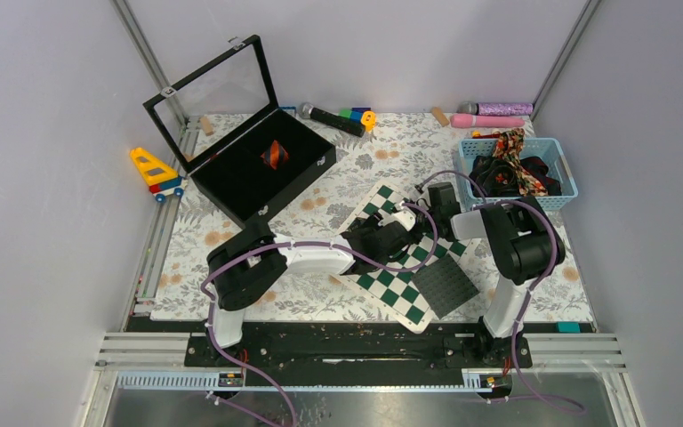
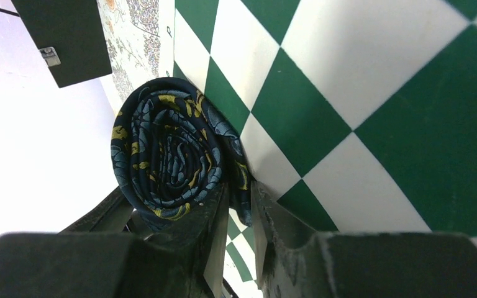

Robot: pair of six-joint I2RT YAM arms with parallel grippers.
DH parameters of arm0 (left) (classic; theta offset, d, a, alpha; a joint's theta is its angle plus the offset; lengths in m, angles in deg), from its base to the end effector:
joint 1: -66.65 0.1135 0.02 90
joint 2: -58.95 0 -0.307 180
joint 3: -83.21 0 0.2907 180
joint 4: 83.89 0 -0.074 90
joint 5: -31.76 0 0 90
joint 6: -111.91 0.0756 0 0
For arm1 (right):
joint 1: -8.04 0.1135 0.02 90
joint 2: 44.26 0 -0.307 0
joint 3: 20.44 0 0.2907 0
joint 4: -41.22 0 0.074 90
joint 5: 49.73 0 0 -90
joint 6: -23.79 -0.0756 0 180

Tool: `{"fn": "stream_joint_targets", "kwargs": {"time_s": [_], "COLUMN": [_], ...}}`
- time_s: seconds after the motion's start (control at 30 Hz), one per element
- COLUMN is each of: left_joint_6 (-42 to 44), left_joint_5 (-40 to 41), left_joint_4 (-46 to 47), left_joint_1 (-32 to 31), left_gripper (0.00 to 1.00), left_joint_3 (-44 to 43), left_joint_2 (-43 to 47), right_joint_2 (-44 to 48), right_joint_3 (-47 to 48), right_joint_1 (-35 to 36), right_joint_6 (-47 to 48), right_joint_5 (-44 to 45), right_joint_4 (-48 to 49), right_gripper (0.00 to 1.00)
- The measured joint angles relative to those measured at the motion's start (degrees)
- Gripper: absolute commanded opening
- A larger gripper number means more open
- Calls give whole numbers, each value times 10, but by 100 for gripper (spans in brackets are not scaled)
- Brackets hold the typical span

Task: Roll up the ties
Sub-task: Pick up the tie at the center of the board.

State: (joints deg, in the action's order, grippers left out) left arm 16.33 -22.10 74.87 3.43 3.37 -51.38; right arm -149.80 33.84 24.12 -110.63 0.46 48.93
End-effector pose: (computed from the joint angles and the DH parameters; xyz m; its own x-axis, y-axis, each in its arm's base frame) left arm 0.2474 -0.3913 0.1478 -0.4062 0.6305 -0.6615 0.5193 0.7548 0.4006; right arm 0.3516 0.1517 0.0915 -0.9338 0.2904 -0.2089 -0.0071 0.5690 0.8223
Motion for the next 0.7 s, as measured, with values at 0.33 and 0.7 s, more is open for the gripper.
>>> {"fn": "stream_joint_targets", "kwargs": {"time_s": [0.33,0.7], "left_joint_6": [0,-1], "left_joint_5": [0,-2], "left_joint_4": [0,-1], "left_joint_1": [0,0], "left_gripper": [47,57], "left_joint_3": [0,0], "left_joint_2": [0,0], "right_joint_2": [-16,-19], "right_joint_3": [0,-16], "right_joint_1": [9,12], "right_joint_6": [-20,-65], "right_joint_5": [-14,-21], "right_joint_4": [26,83], "right_gripper": [11,4]}}
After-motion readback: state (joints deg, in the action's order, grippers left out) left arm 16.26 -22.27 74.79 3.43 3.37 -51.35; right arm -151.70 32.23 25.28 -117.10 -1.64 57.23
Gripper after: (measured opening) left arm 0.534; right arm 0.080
